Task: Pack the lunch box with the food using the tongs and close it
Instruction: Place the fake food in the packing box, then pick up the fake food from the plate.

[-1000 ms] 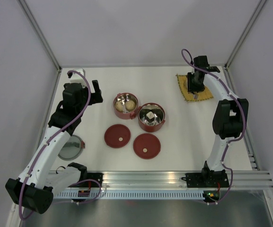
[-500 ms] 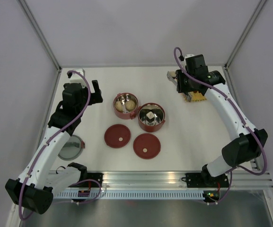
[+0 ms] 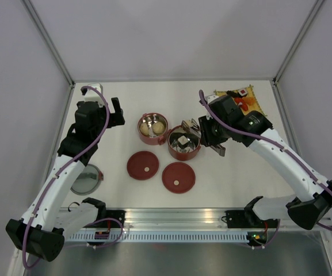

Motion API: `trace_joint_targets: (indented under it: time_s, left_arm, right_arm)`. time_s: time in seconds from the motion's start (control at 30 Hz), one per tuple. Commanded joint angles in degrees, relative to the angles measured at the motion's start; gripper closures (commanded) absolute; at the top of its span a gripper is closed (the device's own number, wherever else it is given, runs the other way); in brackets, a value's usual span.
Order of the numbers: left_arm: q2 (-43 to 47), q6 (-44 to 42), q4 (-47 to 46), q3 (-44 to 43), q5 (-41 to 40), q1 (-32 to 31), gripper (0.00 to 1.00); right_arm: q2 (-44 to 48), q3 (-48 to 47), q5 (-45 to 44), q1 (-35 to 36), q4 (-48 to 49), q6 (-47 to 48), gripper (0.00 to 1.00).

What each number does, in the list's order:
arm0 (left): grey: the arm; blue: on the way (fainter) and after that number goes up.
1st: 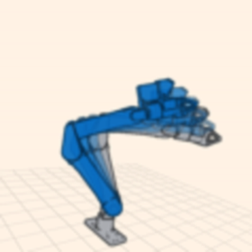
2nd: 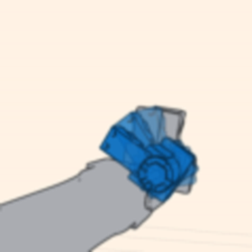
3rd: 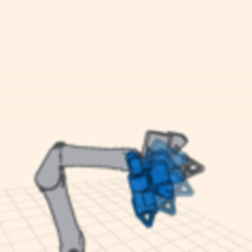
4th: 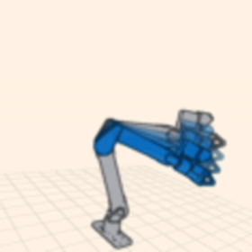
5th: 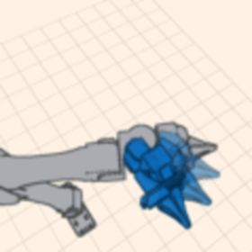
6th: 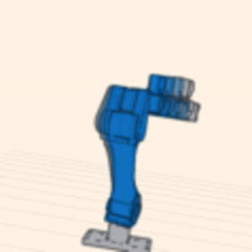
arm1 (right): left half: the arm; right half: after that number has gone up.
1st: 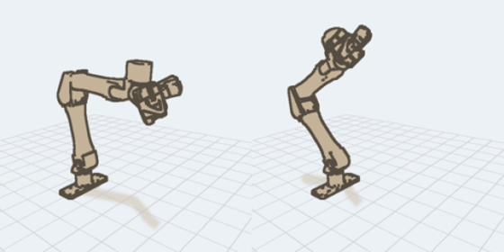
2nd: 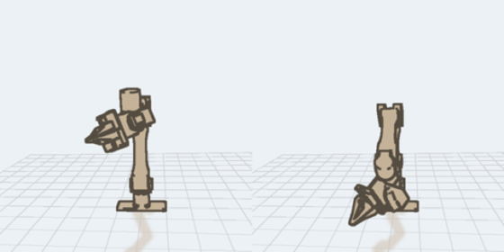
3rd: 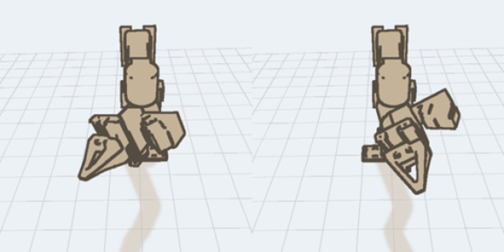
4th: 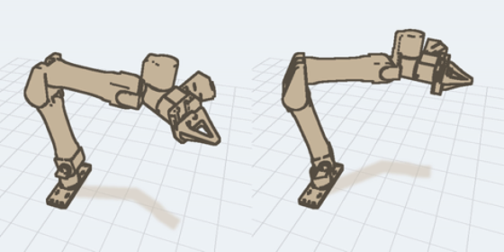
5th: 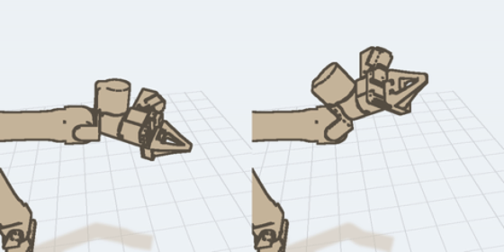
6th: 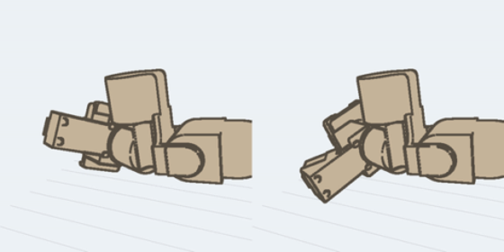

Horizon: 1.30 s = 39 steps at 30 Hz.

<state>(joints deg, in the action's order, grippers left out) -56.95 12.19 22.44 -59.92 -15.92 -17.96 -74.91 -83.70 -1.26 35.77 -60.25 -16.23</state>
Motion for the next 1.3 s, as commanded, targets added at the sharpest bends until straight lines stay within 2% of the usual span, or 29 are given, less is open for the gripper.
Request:
trace_joint_targets:
  time_s: [0.0, 0.1, 0.17, 0.2, 0.33, 0.8, 0.87, 1.1, 1.27]
  left_arm:
    - [1.0, 0.4, -0.7, -1.5, 1.4, 0.2, 0.00]
    - [1.2, 0.4, -0.8, -1.3, 1.1, 0.2, 0.00]
    - [1.1, 0.3, -0.7, -1.4, 0.9, 0.2, 0.00]
    - [1.2, 0.3, -0.8, -1.4, 1.0, 0.2, 0.00]
    - [1.1, 0.3, -0.8, -1.4, 1.0, 0.2, 0.00]
    - [1.0, 0.3, -0.8, -1.4, 1.1, 0.2, 0.00]
    - [1.0, 0.3, -0.9, -1.4, 1.1, 0.2, 0.00]
    - [1.0, 0.3, -0.8, -1.4, 1.1, 0.2, 0.00]
    - [1.4, 0.4, -0.8, -1.4, 1.2, 0.2, 0.00]
  right_arm:
    - [-0.2, 2.7, -0.1, 2.2, 0.0, -3.6, 0.82]
    - [-0.4, 4.0, -0.1, 3.4, 0.9, -3.8, 0.81]
    - [-0.8, 4.6, -0.5, 3.8, 0.9, -3.8, 0.77]
    - [-0.8, 4.9, -0.8, 3.9, 1.1, -3.9, 0.72]
    - [-1.5, 4.8, -0.7, 4.0, 1.5, -3.7, 0.59]
    - [-3.4, 4.0, 0.6, 4.3, 2.4, -4.4, 0.46]
    - [-3.2, 3.8, 0.6, 4.4, 2.4, -4.3, 0.46]
    - [-3.3, 0.7, -3.4, 4.4, 2.9, -4.9, 0.57]
    - [-7.5, -6.7, -5.9, 4.0, 1.4, -2.1, 0.59]
